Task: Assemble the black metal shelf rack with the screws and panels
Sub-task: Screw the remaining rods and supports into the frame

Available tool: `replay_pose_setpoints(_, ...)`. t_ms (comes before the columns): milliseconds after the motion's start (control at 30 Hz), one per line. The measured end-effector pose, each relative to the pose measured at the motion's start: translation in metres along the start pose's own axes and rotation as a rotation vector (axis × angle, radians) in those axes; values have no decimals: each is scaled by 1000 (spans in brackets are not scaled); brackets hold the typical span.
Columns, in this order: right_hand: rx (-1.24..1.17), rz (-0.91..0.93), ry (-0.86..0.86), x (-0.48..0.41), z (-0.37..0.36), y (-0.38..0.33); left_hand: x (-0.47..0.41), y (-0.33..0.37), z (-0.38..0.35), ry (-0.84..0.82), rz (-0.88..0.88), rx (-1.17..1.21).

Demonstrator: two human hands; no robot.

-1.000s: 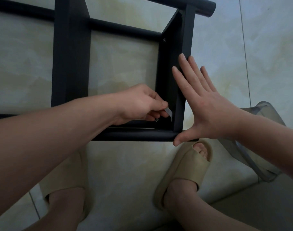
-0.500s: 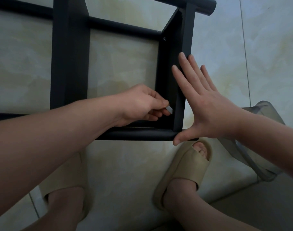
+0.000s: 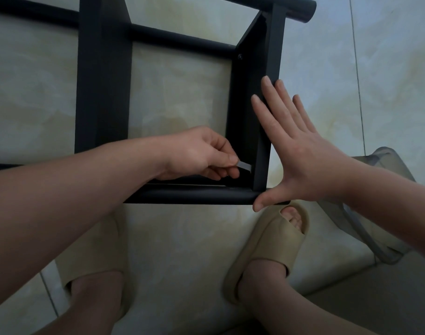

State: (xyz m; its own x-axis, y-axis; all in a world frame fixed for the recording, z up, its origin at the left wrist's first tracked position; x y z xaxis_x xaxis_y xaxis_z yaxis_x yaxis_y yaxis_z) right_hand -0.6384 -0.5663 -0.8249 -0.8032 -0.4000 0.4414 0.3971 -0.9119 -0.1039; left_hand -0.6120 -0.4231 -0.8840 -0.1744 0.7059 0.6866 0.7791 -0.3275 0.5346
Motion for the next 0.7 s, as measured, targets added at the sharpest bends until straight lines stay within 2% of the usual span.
replay_pose_setpoints(500,5,3,2,0,1,0,4,5,-9,-85,-51,-478)
replay_pose_setpoints(700,10,2,2,0,1,0,2,3,-10,-91,-35,-508)
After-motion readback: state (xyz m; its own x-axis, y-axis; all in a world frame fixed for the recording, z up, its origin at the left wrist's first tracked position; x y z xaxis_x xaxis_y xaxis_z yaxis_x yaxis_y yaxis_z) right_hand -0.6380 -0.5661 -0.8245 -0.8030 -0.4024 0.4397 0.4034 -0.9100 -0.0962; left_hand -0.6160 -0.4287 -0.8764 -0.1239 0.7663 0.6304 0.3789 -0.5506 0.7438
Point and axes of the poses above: each hand's wrist, its own x-axis away from the middle knuckle, its own z-axis out of the back of the hand, y = z × x, the point moved 6 cm from there along -x, towards the middle knuckle, and after that the axes turned 13 degrees about x, right-handed, at the moved point
